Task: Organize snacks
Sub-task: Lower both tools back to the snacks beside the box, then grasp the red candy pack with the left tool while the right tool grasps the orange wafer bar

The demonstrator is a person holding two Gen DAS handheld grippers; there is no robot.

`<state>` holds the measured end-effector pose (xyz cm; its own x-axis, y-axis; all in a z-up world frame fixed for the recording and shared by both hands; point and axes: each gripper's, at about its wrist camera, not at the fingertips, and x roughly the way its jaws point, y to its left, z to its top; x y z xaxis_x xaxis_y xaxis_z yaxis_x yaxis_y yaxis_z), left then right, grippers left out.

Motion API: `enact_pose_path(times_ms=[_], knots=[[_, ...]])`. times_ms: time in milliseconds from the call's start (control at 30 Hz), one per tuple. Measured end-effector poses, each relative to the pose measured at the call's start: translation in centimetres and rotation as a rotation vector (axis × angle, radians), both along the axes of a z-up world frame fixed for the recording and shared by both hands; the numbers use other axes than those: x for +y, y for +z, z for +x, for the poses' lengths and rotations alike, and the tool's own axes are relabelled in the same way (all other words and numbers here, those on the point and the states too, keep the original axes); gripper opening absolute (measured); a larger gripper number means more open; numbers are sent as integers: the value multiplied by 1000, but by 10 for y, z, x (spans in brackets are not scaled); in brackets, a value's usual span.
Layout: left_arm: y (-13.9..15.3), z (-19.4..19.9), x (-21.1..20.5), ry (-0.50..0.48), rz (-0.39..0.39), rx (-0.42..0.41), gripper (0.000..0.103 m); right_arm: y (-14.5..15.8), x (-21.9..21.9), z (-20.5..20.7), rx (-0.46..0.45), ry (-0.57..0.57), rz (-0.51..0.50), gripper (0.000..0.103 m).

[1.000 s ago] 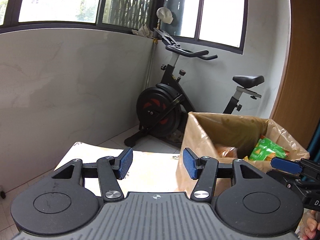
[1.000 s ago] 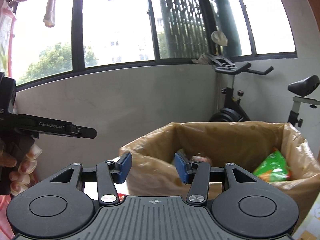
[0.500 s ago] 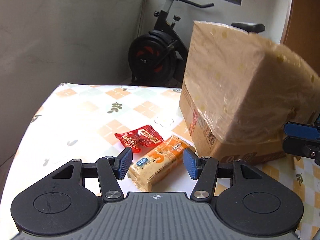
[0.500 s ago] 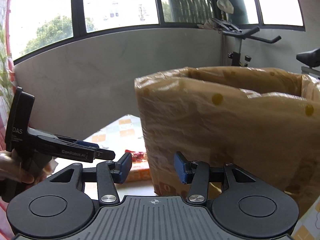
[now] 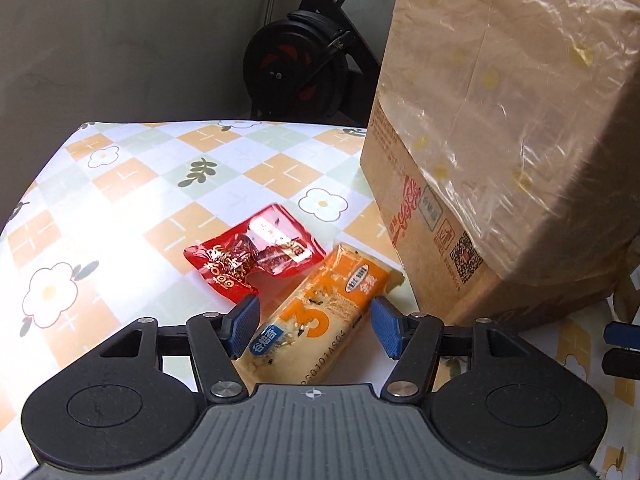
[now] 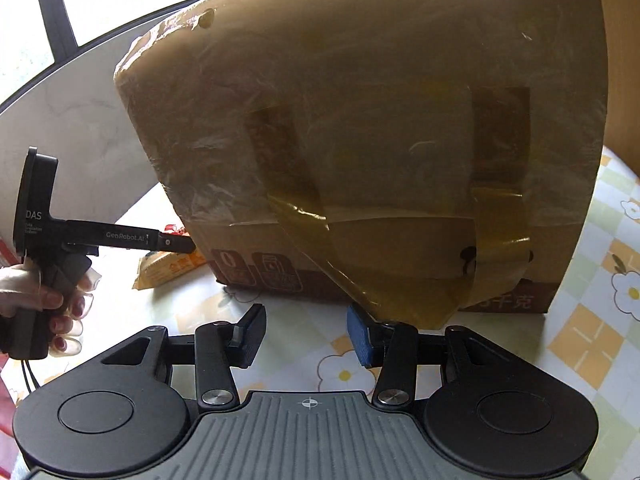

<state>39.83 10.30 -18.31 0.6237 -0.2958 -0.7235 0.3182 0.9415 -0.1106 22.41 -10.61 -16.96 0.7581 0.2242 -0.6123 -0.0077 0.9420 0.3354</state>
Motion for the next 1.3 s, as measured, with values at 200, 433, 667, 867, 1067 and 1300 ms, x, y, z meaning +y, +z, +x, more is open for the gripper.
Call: enact_pose_path(times_ms=[200, 433, 667, 867, 1067, 1300], knots=[[7, -25, 0, -26, 49, -18, 41, -6, -1, 4, 21, -3, 32, 43], [8, -59, -9, -20, 62, 19, 41, -13, -5, 3, 40, -9, 54, 43], [10, -81, -32, -36, 13, 98, 43, -18, -9, 7, 55, -30, 76, 43], [11, -89, -54, -47, -34, 121, 57, -23, -8, 15, 61, -46, 82, 43], [17, -102, -57, -105, -111, 106, 61, -25, -2, 19, 65, -33, 74, 42], [35, -104, -9, 43, -154, 22, 61, -14, 30, 33, 2, 130, -29, 44]])
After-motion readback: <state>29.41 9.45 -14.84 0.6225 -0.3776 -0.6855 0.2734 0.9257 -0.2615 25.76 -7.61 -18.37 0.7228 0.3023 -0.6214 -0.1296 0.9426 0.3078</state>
